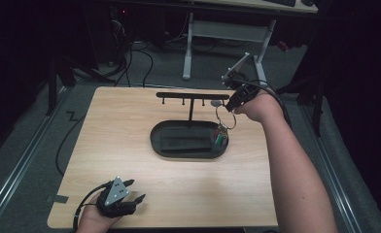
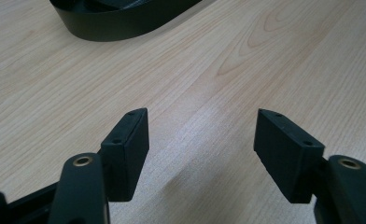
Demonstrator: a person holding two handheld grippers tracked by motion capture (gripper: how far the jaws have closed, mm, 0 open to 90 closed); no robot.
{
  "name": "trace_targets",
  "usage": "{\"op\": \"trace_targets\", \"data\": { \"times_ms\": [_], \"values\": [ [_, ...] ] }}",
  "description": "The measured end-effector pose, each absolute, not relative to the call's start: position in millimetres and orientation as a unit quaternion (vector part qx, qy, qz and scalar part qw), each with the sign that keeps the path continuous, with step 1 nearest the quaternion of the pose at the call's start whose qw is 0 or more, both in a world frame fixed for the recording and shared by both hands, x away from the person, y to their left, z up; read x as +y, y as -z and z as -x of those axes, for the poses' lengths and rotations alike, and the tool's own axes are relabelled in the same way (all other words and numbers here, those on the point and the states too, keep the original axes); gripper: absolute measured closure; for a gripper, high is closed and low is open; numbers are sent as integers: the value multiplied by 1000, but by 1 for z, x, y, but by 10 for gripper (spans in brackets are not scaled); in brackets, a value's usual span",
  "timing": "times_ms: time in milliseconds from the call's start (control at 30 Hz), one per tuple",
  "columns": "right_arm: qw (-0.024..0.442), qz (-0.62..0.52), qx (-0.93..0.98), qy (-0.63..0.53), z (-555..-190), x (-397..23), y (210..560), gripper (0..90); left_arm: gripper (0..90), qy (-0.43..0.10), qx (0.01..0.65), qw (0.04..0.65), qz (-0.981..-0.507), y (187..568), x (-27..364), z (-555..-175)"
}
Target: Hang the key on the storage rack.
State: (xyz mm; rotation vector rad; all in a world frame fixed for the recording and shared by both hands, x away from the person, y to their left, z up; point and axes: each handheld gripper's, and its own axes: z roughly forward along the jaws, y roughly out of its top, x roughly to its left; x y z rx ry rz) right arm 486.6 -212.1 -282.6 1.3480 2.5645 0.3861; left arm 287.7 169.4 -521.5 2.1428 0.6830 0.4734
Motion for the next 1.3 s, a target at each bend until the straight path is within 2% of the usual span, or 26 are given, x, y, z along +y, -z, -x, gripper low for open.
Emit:
{"op": "trace_targets", "data": {
  "times_ms": [467, 1067, 1300],
  "values": [
    [112, -483, 858, -132, -520, -220, 300, 879, 363, -207, 247, 390, -862, 525, 164, -284],
    [110, -500, 847, -143, -533, -222, 312, 875, 362, -211, 249, 390, -861, 525, 166, -284],
    [130, -509, 836, -157, -530, -219, 308, 786, 361, -211, 249, 388, -862, 525, 166, -285]
  ]
}}
